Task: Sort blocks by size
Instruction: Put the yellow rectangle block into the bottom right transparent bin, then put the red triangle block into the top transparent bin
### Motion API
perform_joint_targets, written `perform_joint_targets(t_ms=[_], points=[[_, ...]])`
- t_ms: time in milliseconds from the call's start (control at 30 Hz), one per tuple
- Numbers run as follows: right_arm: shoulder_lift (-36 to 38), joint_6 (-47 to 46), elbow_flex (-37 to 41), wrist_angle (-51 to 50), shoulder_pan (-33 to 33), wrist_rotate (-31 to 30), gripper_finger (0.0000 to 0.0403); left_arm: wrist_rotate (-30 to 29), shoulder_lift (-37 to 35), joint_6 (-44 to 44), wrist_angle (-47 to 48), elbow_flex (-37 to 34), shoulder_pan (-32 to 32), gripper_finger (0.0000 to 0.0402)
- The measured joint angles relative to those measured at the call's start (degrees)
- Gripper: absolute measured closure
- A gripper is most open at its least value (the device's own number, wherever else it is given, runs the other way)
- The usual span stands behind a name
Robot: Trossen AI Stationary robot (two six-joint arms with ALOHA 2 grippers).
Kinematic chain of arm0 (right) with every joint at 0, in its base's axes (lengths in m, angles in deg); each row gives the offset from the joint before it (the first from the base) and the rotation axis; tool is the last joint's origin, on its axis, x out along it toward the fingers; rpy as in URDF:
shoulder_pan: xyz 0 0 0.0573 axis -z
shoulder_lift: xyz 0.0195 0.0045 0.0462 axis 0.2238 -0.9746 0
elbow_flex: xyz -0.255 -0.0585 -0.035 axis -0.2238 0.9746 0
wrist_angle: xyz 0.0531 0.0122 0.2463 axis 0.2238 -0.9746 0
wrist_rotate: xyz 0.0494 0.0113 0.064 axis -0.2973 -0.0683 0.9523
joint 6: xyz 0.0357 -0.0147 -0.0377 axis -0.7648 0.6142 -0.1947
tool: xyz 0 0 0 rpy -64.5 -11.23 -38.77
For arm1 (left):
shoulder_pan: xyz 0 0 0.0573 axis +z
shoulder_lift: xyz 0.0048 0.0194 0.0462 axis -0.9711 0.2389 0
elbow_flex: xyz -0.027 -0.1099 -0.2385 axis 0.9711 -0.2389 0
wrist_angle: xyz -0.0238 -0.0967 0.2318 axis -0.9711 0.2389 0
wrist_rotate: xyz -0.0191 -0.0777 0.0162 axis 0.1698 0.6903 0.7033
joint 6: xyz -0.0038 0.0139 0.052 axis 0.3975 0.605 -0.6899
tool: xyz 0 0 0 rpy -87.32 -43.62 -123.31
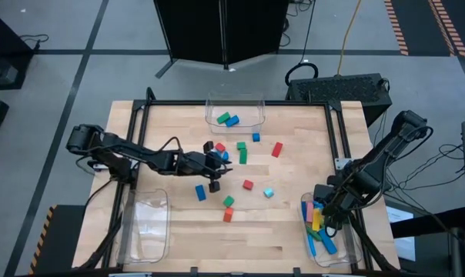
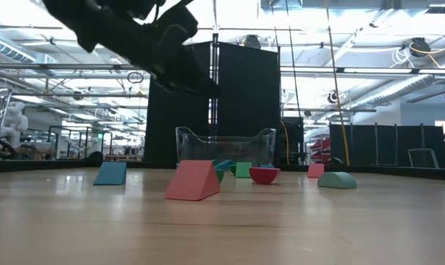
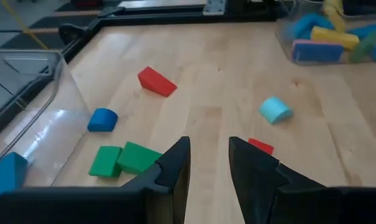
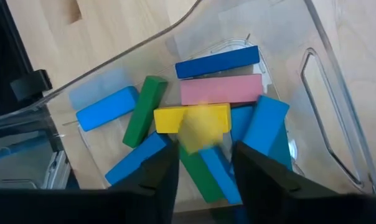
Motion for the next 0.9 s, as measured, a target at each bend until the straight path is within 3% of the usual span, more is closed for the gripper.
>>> perform_joint_targets(t_ms=[200,300,467,600,767,900], points=[[0.37,-0.41,0.0,0.2,0.26,3.53,0.0229,-0.05,0.0,-0.02,-2.93,-2.32,1.72,0.0289],[1.31,-1.6,-0.02,0.22,1.14,6.09,0.0231,-1.17,0.0,0.02,-2.96,-2.53,2.12,0.0289],[3.1,1.08,-3.41,-1.18,3.0,5.04,0.0242,-1.4,0.0,-0.01,-4.45,-2.56,2.21,0.0289],[3.75,9.34,-8.86,-3.68,5.0,-2.76,0.0247,-1.4,0.01,-0.02,-5.13,-2.56,2.21,0.0289],[3.78,25.58,-14.09,-5.73,8.66,-20.36,0.0248,-1.42,0.0,0.0,-4.85,-2.56,2.2,0.0289],[2.97,38.4,-14.94,-6.18,15.25,-23.89,0.0248,-1.4,0.01,-0.02,-3.68,-2.56,2.1,0.0289]])
